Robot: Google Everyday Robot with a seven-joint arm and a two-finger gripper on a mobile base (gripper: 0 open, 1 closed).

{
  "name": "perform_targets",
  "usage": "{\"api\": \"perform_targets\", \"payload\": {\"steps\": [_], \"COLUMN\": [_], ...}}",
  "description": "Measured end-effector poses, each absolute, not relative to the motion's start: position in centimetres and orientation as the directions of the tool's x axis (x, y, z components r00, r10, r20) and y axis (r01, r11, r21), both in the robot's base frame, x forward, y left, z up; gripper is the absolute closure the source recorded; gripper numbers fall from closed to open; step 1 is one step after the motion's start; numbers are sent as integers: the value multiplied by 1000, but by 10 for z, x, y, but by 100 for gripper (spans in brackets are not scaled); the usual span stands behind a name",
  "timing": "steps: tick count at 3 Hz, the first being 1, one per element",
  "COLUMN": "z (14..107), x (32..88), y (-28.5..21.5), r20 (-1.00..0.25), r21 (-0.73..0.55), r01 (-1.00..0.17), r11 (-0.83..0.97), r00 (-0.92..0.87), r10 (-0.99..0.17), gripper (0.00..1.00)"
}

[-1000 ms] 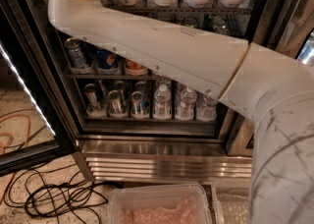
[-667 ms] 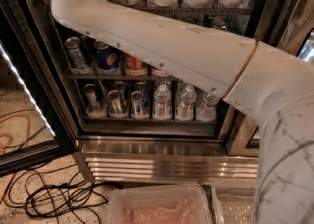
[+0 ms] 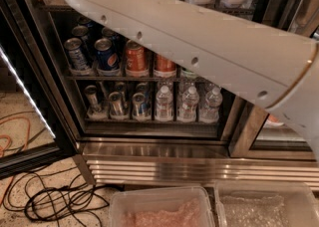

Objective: Pick orange can from top shelf of fridge

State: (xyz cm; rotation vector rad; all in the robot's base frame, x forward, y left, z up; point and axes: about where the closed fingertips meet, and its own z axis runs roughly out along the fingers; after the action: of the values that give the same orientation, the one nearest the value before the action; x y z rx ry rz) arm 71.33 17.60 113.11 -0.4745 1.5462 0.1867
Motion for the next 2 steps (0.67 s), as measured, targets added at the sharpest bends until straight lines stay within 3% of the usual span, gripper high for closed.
{"api": "perform_targets", "payload": {"steps": [2], "z": [1131], "x": [667], "y": [139], "r20": [-958], "r21": [-205], "r01": [-467], "r11": [860], "r00": [-84], "r10": [-273], "gripper": [100]}}
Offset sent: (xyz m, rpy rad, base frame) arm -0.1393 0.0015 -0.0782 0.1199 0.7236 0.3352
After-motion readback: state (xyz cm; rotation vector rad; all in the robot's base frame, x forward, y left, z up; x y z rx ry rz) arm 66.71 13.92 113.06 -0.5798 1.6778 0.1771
